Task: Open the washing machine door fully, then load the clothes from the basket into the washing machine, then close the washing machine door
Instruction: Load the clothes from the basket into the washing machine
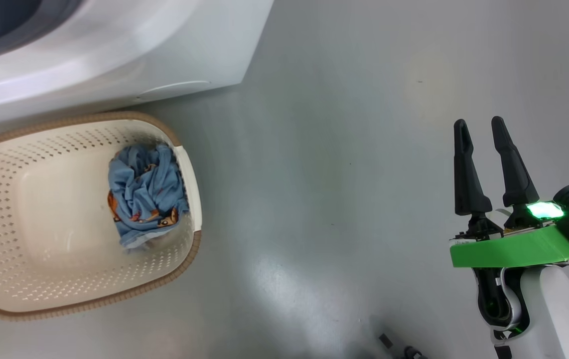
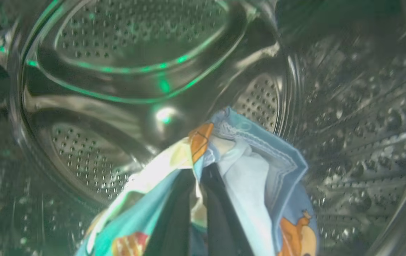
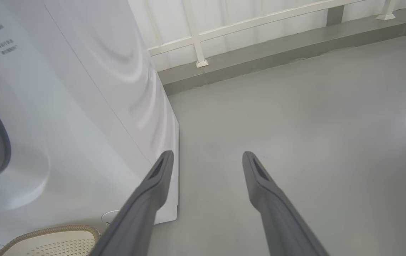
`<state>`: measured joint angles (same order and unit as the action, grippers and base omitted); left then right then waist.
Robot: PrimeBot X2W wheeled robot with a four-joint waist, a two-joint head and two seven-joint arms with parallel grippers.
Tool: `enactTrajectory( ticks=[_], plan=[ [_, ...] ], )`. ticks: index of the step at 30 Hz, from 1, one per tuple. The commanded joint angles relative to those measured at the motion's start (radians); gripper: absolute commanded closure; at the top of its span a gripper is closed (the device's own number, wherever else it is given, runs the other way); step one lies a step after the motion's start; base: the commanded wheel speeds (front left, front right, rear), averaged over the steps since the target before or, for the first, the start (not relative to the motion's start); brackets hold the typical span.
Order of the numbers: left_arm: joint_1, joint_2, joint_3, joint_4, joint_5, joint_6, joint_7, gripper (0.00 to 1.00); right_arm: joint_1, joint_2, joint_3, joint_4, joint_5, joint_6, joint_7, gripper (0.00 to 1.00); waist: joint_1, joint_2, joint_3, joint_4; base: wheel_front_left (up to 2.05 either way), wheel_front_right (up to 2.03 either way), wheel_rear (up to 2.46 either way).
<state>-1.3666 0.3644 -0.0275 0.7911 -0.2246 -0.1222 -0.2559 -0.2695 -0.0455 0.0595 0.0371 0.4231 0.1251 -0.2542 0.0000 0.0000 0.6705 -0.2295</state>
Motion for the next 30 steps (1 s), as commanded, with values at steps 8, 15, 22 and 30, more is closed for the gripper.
enactTrajectory(
  ticks=[8, 15, 22, 30],
  plan=[
    [0.103, 0.034, 0.084, -0.169, 0.052, -0.002, -0.006, 1.0, -0.005, -0.005, 0.025, -0.029, 0.009, 0.006, -0.008, 0.0, 0.0, 0.0, 0.019, -0.006, 0.0, 0.0, 0.0],
    [0.123, 0.039, 0.084, -0.03, 0.056, -0.007, -0.006, 1.0, -0.007, -0.005, 0.037, -0.03, 0.007, 0.006, -0.008, 0.0, 0.0, 0.0, 0.012, -0.007, 0.0, 0.0, 0.0],
    [0.091, 0.057, 0.07, 0.1, 0.061, -0.008, -0.006, 1.0, -0.003, -0.005, 0.043, -0.034, 0.008, 0.006, -0.008, 0.0, 0.0, 0.0, 0.009, -0.014, 0.0, 0.0, 0.0],
    [0.02, 0.074, 0.009, 0.218, 0.064, -0.008, -0.006, 0.03, 0.0, -0.005, 0.043, -0.032, 0.011, 0.006, -0.008, 0.0, 0.0, 0.0, 0.003, -0.015, 0.0, 0.0, 0.0]
  ],
)
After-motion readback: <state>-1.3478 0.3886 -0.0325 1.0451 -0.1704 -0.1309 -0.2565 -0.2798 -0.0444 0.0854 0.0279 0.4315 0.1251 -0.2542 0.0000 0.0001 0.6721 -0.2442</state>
